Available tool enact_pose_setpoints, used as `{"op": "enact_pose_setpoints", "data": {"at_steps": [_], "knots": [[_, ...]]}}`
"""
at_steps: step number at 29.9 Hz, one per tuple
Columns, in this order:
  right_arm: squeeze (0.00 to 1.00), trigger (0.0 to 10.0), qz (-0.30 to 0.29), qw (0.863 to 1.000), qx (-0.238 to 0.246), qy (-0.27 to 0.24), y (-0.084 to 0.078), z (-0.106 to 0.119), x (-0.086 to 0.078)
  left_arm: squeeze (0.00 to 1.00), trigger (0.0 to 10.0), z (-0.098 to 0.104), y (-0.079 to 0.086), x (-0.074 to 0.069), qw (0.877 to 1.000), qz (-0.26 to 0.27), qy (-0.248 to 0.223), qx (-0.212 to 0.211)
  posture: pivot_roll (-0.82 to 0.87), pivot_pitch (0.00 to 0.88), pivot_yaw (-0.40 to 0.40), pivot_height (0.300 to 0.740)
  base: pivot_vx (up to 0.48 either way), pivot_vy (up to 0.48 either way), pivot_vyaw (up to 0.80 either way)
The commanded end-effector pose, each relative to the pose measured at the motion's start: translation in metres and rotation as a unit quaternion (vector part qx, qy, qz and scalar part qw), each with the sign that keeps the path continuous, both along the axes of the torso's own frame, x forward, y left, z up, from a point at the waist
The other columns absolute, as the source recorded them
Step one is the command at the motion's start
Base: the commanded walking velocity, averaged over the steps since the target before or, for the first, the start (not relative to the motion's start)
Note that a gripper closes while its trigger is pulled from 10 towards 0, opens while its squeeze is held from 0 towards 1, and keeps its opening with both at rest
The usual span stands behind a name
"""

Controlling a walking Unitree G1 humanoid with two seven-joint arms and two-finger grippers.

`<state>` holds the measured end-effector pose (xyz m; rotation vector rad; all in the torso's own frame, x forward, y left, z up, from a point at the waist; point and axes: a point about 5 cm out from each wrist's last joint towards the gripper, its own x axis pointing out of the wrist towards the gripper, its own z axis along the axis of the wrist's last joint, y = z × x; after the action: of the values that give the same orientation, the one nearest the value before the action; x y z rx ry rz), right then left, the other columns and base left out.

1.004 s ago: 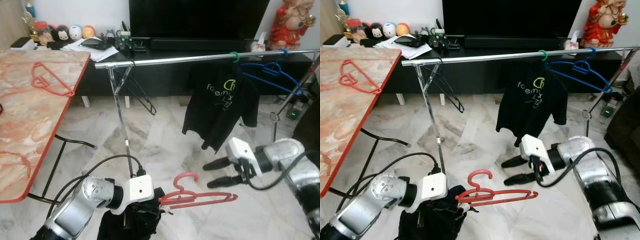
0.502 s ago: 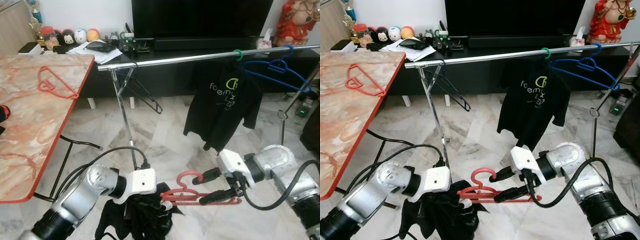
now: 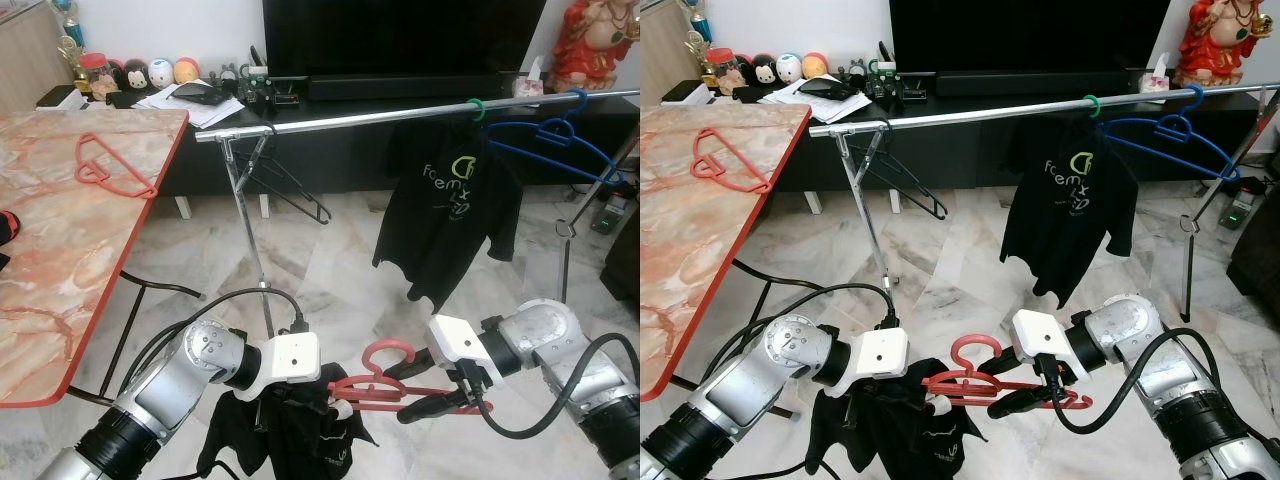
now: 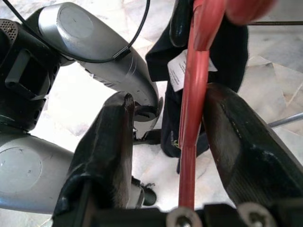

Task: Hang hanger

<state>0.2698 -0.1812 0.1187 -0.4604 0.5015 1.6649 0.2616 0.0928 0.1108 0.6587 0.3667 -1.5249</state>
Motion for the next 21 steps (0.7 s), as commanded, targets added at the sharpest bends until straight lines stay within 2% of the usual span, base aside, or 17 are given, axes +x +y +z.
{"op": "enact_pose_setpoints", "data": {"at_steps": [1,11,12,13,14,15,17,18,19,20,21], "knots": [[0.00,10.0,0.005,1.000,-0.024,0.000,0.002,-0.009,-0.003,0.00,10.0,0.014,-0.005,0.007,0.999,-0.007,-0.035,-0.010,-0.05,0.000,0.013,0.740,0.000,0.000,0.00],[0.00,10.0,-0.018,0.999,-0.030,-0.005,0.000,-0.015,-0.003,0.00,10.0,0.019,-0.006,0.011,0.999,-0.008,-0.040,-0.013,-0.05,0.000,0.018,0.740,0.000,0.000,0.00],[0.00,8.7,-0.019,0.999,-0.036,-0.005,-0.001,-0.016,-0.003,0.00,10.0,0.019,-0.006,0.012,0.999,-0.008,-0.041,-0.013,-0.05,0.000,0.018,0.740,0.000,0.000,0.00],[0.00,8.7,-0.020,0.999,-0.039,-0.005,-0.001,-0.016,-0.003,0.00,10.0,0.019,-0.006,0.012,0.999,-0.008,-0.041,-0.013,-0.05,0.000,0.018,0.740,0.000,0.000,0.00],[0.00,7.5,-0.020,0.999,-0.046,-0.006,-0.002,-0.018,-0.003,0.00,10.0,0.019,-0.006,0.012,0.999,-0.008,-0.042,-0.012,-0.05,0.000,0.018,0.740,0.000,0.000,0.00],[0.00,3.3,-0.022,0.999,-0.048,-0.007,-0.003,-0.019,-0.003,0.00,10.0,0.020,-0.006,0.013,0.999,-0.008,-0.042,-0.012,-0.05,0.000,0.018,0.740,0.000,0.000,0.00],[0.00,3.3,-0.023,0.998,-0.050,-0.007,-0.003,-0.019,-0.003,0.00,10.0,0.020,-0.006,0.013,0.999,-0.008,-0.043,-0.012,-0.05,0.000,0.018,0.740,0.000,0.000,0.00],[0.00,1.0,-0.026,0.998,-0.054,-0.009,-0.004,-0.020,-0.002,0.00,10.0,0.021,-0.006,0.013,0.999,-0.007,-0.045,-0.012,-0.05,0.000,0.016,0.740,0.000,0.000,0.00],[0.00,0.0,-0.030,0.998,-0.059,-0.010,-0.005,-0.021,-0.002,0.00,10.0,0.021,-0.006,0.014,0.999,-0.006,-0.047,-0.013,-0.05,0.000,0.016,0.740,0.000,0.000,0.00],[0.00,0.0,-0.033,0.997,-0.064,-0.011,-0.006,-0.022,-0.001,0.00,10.0,0.022,-0.006,0.014,0.999,-0.005,-0.048,-0.013,-0.04,0.000,0.015,0.740,0.000,0.000,0.00],[0.00,0.9,-0.037,0.997,-0.073,-0.014,-0.008,-0.024,-0.001,0.00,10.0,0.023,-0.006,0.015,0.999,-0.004,-0.048,-0.014,-0.04,0.000,0.015,0.740,0.000,0.000,0.00]]}}
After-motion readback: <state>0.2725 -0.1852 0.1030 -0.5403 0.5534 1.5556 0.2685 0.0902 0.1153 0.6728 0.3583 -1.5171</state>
